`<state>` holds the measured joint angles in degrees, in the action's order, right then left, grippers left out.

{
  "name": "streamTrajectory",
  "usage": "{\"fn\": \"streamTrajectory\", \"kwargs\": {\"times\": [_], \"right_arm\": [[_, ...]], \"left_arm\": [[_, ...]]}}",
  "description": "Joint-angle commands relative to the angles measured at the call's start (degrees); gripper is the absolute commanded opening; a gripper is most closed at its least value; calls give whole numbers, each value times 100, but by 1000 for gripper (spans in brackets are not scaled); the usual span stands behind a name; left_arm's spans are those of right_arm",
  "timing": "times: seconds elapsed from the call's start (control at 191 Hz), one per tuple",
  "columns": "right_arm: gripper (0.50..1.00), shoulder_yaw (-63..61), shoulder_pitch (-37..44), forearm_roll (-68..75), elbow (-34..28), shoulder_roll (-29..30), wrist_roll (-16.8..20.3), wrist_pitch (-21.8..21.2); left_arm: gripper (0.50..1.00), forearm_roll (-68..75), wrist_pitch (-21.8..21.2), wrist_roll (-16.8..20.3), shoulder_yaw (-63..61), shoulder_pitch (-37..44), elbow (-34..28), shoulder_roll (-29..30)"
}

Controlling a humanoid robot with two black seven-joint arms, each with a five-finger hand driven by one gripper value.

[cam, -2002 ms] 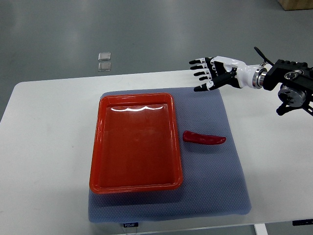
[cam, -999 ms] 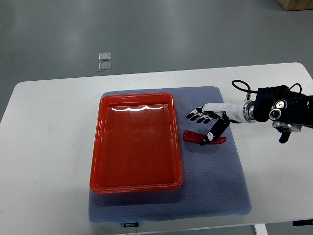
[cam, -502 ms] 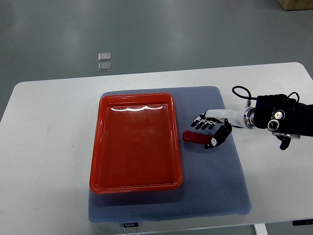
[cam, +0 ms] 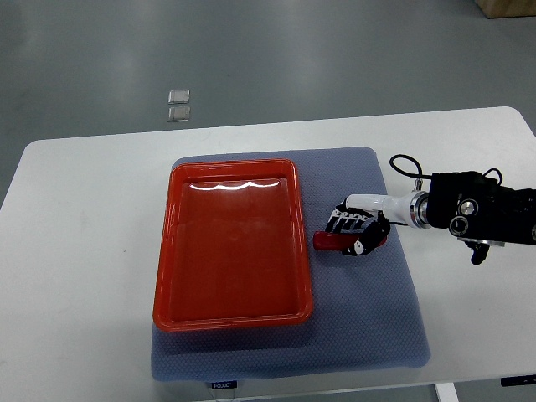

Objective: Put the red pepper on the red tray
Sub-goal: 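Lift the pepper with the right hand and carry it over the tray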

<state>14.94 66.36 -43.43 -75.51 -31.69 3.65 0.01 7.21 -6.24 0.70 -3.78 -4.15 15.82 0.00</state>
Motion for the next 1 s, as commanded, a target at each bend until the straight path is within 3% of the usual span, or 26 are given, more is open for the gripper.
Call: {"fn": "streamTrajectory", "kwargs": {"times": [0.0,0.178,0.497,0.737,0.993], "right_arm": [[547,0,-44,-210,19,22,4,-1],[500,-35,61,-228,19,-153,4,-36],[500,-79,1037,-140,-34,-566,-5,-370],[500,-70,1476,18,-25,-399,-5,-440],[500,-70,1626,300,195,330,-23,-300]], "left_arm": [[1000,0,0,0,0,2,0,0],[1000,0,0,0,0,2,-8,0],[1000,0,0,0,0,2,-8,0],[1000,0,0,0,0,2,-8,0],[1000,0,0,0,-9,2,0,0]]}}
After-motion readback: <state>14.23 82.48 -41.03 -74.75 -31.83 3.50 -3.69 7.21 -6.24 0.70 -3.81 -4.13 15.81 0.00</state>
